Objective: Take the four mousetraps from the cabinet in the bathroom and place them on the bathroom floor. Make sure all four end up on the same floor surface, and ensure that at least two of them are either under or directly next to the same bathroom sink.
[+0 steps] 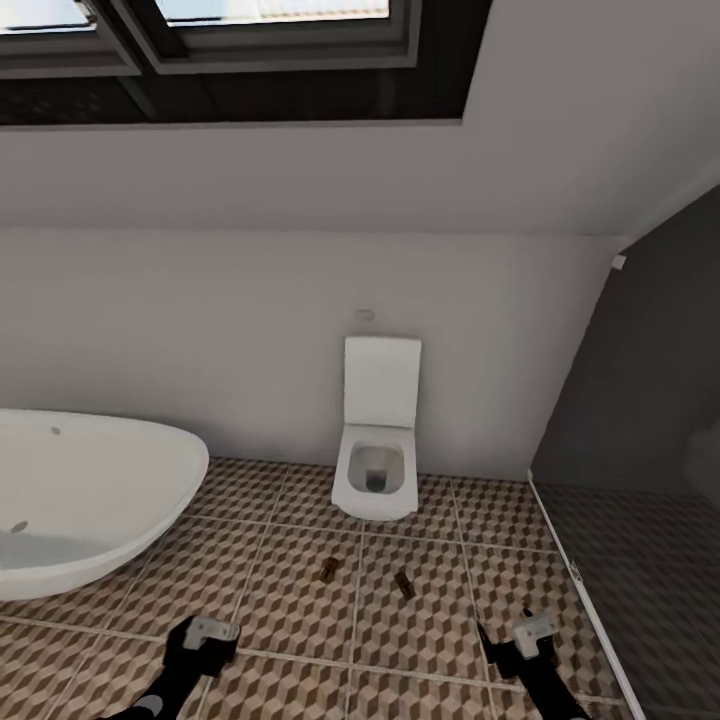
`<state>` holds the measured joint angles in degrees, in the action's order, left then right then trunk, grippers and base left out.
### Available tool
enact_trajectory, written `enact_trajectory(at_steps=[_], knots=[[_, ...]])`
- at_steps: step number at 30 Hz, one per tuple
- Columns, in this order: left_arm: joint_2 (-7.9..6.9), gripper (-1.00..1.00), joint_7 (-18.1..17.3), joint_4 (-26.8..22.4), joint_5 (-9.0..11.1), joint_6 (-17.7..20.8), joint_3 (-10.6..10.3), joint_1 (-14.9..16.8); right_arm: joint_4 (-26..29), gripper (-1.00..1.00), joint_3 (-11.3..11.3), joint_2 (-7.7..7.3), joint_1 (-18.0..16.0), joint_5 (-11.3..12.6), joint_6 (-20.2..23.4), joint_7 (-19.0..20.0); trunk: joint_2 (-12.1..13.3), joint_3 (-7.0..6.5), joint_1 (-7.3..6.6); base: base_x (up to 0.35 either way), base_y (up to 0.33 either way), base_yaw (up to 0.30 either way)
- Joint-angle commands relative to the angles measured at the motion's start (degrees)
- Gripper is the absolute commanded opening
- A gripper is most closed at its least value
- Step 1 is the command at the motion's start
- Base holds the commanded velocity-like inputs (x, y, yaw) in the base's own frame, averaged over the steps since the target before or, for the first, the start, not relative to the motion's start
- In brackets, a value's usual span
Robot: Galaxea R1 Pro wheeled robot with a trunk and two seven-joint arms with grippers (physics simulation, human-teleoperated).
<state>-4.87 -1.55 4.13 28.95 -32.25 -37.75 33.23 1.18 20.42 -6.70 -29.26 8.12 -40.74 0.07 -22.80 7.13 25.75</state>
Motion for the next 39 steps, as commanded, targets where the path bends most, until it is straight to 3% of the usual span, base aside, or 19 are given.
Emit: enact_trajectory(at_steps=[1, 6, 10, 17, 21, 26, 31, 34, 39], knots=[[0.04, 1.00, 0.2, 0.2, 0.7, -0.3, -0.5, 0.1, 0.0, 1.00, 0.5, -0.18, 0.5, 0.5, -1.0, 0.8, -0.1, 0.12, 0.04, 0.000, 0.000, 0.000], [0.03, 1.00, 3.0, 0.2, 2.5, -0.3, -0.5, 0.1, -0.2, 1.00, 0.5, -1.16, 4.8, 0.5, -6.7, 4.9, -0.1, 0.12, 0.04, 0.000, 0.000, 0.000], [0.03, 1.00, 4.0, 0.2, 3.7, -0.3, -0.5, 0.1, -0.2, 1.00, 0.5, -1.31, 7.5, 0.5, -9.3, 5.8, -0.1, 0.12, 0.04, 0.000, 0.000, 0.000], [-0.04, 1.00, 4.4, 0.3, 4.5, -0.6, -0.5, -0.4, -0.2, 1.00, 0.5, -1.27, 9.2, 0.5, -10.6, 6.0, -0.1, 0.12, 0.04, 0.000, 0.000, 0.000], [-0.19, 1.00, 4.4, 0.3, 4.6, -0.7, -0.4, -2.1, -0.1, 1.00, 0.5, -1.21, 9.3, 0.6, -10.6, 5.8, -0.1, 0.12, 0.04, 0.000, 0.000, 0.000], [-0.59, 1.00, 4.2, 0.4, 4.6, -1.7, -0.5, -7.0, 0.0, 1.00, 0.5, -1.12, 9.4, 0.6, -10.6, 5.0, -0.1, 0.12, 0.04, 0.000, 0.000, 0.000], [-1.19, 1.00, 4.2, 0.4, 4.6, -6.9, -0.5, -11.7, 0.0, 1.00, 0.4, -0.98, 9.4, 0.7, -10.4, 4.8, -0.1, 0.12, 0.04, 0.000, 0.000, 0.000], [-1.61, 1.00, 4.3, 0.4, 4.6, -12.4, -0.5, -16.0, 0.1, 1.00, 0.4, -0.88, 9.4, 0.7, -10.3, 4.7, -0.1, 0.12, 0.04, 0.000, 0.000, 0.000], [-1.79, 1.00, 5.5, 0.4, 4.6, -18.3, -0.4, -18.8, 0.2, 1.00, 0.2, -0.80, 9.4, 0.8, -10.0, 4.5, -0.1, 0.12, 0.04, 0.000, 0.000, 0.000]])
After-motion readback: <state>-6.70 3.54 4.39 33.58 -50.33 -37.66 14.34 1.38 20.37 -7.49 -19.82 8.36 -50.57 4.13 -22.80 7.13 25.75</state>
